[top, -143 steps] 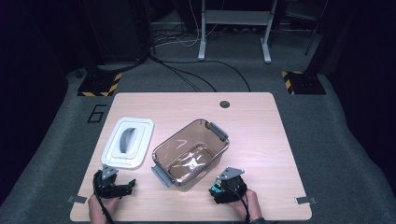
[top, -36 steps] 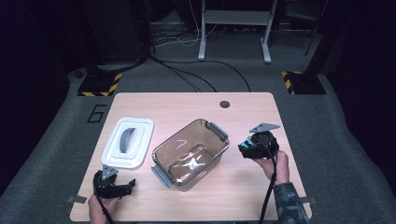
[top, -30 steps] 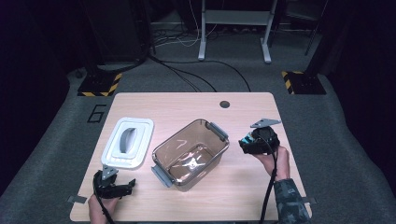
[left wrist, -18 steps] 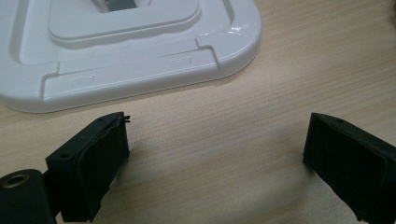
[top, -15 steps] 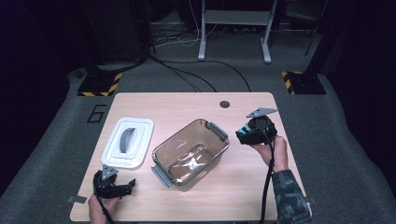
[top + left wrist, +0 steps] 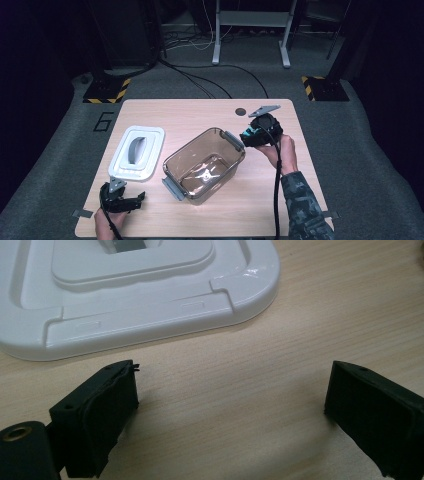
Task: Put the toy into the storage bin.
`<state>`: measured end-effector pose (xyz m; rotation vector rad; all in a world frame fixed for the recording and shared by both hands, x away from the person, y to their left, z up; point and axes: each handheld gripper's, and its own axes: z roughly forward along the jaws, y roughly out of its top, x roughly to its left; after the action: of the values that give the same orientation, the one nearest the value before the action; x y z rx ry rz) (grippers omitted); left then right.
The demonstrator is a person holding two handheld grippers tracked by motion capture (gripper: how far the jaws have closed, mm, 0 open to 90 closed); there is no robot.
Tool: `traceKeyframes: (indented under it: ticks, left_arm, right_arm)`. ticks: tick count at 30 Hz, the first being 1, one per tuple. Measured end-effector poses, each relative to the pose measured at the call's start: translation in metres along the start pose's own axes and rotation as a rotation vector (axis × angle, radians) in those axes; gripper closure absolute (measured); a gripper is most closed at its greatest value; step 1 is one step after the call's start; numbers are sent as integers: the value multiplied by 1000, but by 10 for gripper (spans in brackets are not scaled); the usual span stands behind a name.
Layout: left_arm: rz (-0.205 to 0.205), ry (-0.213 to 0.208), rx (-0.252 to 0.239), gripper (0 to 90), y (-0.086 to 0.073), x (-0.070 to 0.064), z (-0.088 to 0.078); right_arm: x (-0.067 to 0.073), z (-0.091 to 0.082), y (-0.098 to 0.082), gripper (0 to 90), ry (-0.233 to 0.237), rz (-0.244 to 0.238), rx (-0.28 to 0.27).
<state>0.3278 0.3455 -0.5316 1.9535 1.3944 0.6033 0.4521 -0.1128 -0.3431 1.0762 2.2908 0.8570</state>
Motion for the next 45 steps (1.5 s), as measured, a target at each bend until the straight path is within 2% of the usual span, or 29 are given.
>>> traceKeyframes:
  ticks: [10, 12, 14, 16, 20, 26, 29, 34, 36, 45]
  left_arm:
    - [2, -4, 5, 66, 0, 0, -1]
    - [2, -4, 5, 67, 0, 0, -1]
    - [2, -4, 5, 67, 0, 0, -1]
    - [2, -4, 5, 67, 0, 0, -1]
    - [2, -4, 5, 67, 0, 0, -1]
    - [3, -4, 5, 67, 0, 0, -1]
    - [0, -4, 4, 68, 0, 0, -1]
    - [0, -5, 4, 69, 0, 0, -1]
    - [-1, -5, 4, 69, 0, 0, -1]
    - [0, -5, 4, 69, 0, 0, -1]
  right_arm:
    - [25, 9, 21, 230, 53, -23, 42]
    - [28, 12, 24, 230, 63, -41, 47]
    - [33, 13, 26, 230, 76, -26, 62]
    - [35, 16, 28, 230, 79, -35, 49]
    - [40, 20, 33, 230, 97, -48, 61]
    - [47, 25, 39, 230, 112, -42, 90]
    - [50, 28, 42, 230, 118, -63, 86]
    - [56, 35, 45, 230, 134, -78, 119]
    - [58, 38, 46, 230, 144, -65, 135]
    - [69, 54, 50, 230, 158, -90, 173]
